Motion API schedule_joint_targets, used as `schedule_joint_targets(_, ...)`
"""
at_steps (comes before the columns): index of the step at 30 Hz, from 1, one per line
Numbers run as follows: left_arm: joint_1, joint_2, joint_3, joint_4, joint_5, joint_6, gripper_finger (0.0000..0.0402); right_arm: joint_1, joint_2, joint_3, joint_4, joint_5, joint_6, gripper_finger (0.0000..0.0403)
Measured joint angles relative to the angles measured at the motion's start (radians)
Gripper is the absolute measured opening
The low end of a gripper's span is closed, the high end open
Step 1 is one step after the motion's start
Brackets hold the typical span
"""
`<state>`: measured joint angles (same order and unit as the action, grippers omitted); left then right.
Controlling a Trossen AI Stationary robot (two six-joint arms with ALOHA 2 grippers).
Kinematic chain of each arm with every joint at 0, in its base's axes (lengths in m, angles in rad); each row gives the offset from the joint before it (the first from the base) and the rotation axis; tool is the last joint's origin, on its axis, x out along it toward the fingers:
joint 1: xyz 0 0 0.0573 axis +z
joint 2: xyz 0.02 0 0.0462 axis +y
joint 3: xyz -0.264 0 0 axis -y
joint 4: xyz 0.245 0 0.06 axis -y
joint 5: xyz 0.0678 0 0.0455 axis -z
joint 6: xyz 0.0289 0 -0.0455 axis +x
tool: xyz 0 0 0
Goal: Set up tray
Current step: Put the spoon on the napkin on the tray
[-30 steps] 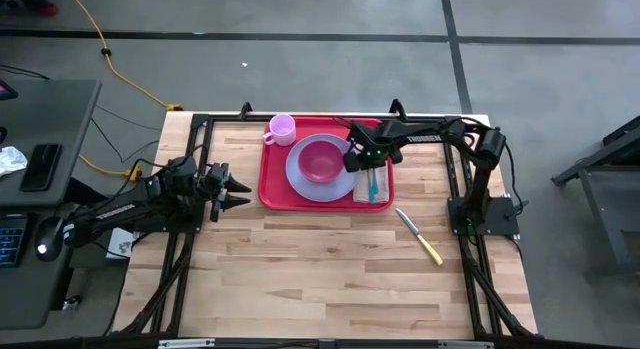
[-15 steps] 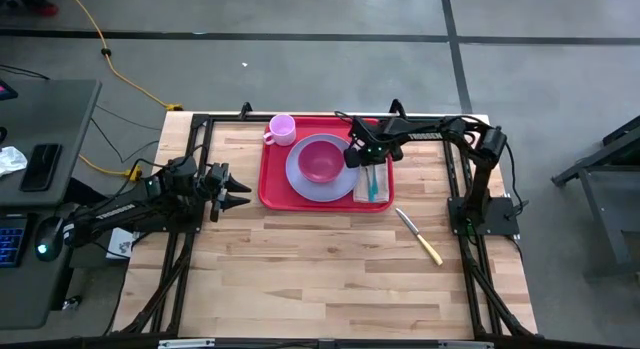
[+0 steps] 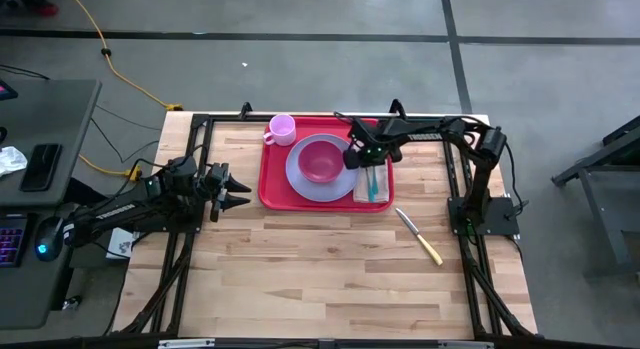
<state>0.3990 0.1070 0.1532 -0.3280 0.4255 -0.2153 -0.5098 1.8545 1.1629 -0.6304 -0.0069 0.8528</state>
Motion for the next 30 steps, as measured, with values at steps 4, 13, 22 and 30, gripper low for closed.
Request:
schedule_joint_targets(4, 0.0, 0.0, 0.0, 0.0, 0.0, 0.0, 0.0211, 0.0, 0.0, 0.0, 0.0, -0.014, 0.0, 0.0082)
schedule_joint_targets(13, 0.0, 0.0, 0.0, 0.0, 0.0, 0.0, 0.0211, 0.0, 0.0, 0.0, 0.001, 0.019, 0.0, 0.0082)
schedule_joint_targets(22, 0.0, 0.0, 0.0, 0.0, 0.0, 0.0, 0.0211, 0.0, 0.0, 0.0, 0.009, 0.023, -0.005, 0.0082)
schedule_joint_targets(30, 0.0, 0.0, 0.0, 0.0, 0.0, 0.0, 0.0211, 0.0, 0.0, 0.0, 0.016, 0.036, -0.005, 0.0082)
